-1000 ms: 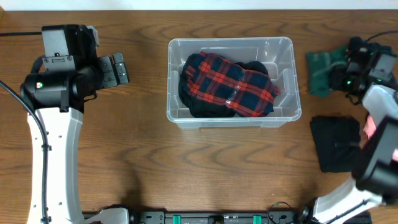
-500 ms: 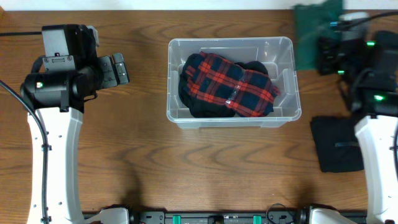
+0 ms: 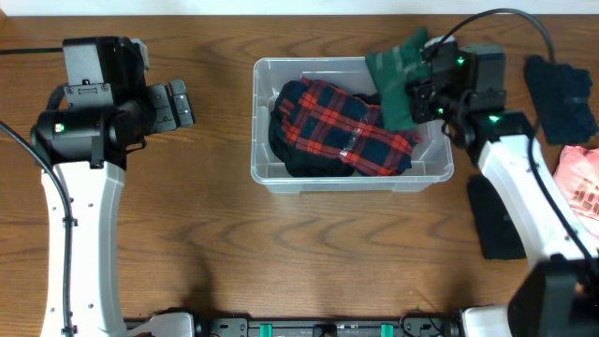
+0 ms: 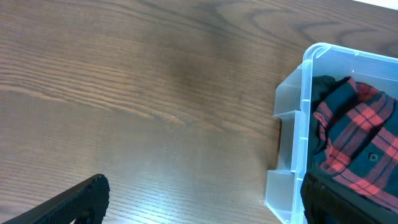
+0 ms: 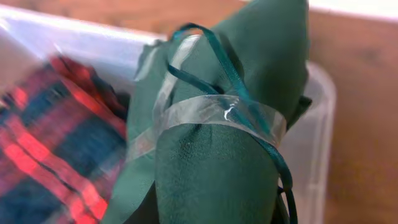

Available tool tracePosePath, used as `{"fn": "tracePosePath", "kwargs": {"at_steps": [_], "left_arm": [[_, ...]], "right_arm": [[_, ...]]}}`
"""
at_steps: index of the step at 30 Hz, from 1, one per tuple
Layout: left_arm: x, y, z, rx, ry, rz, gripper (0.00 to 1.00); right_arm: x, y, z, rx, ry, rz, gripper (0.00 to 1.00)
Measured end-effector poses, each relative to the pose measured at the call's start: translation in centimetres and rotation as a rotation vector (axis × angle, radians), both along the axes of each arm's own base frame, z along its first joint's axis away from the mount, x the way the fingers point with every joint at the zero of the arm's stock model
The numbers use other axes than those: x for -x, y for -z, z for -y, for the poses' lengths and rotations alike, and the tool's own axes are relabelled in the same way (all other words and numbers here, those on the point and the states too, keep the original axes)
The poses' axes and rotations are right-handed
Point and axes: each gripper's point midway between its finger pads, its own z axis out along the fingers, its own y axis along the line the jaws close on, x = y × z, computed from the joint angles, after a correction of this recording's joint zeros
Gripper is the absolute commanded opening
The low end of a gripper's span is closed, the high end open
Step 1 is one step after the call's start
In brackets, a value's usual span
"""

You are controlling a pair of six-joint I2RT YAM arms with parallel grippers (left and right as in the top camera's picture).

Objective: Pack container
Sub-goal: 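Carry the green bundle with the right gripper and release it in the bin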

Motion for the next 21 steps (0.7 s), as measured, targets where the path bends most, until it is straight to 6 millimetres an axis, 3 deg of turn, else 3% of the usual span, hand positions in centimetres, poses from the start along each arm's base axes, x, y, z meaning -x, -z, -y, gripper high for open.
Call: {"fn": "tracePosePath", "kwargs": {"at_steps": [2, 3, 7, 8, 12, 18, 20, 21], "left_arm": [[0.0, 0.0, 0.0, 0.0, 0.0, 0.0, 0.98], [0.0, 0.0, 0.0, 0.0, 0.0, 0.0, 0.98], [0.0, 0.0, 0.0, 0.0, 0.0, 0.0, 0.98], [0.0, 0.0, 0.0, 0.0, 0.0, 0.0, 0.98], [0.0, 0.0, 0.0, 0.0, 0.0, 0.0, 0.98], [0.0, 0.0, 0.0, 0.0, 0.0, 0.0, 0.98], [0.0, 0.0, 0.0, 0.0, 0.0, 0.0, 0.98], [0.0, 0.0, 0.0, 0.0, 0.0, 0.0, 0.98]], "right_arm": [[0.3, 1.5, 0.1, 0.005, 0.009, -0.048, 0.02], [0.4, 1.9, 0.2, 0.007, 0.011, -0.063, 0.08], [0.4, 2.2, 0.4, 0.009, 0.027, -0.073, 0.71], [0.2, 2.0, 0.4, 0.01, 0.027, -0.063, 0.99], [0.0, 0.1, 0.4, 0.004, 0.03, -0.005, 0.99], [0.2, -7.8, 0.4, -0.022, 0.028, 0.219, 0.99], [0.6, -9.5, 0.4, -0.02, 0.021, 0.265, 0.85], [0.6, -10.0, 0.4, -0.018, 0.017, 0.278, 0.7]]}}
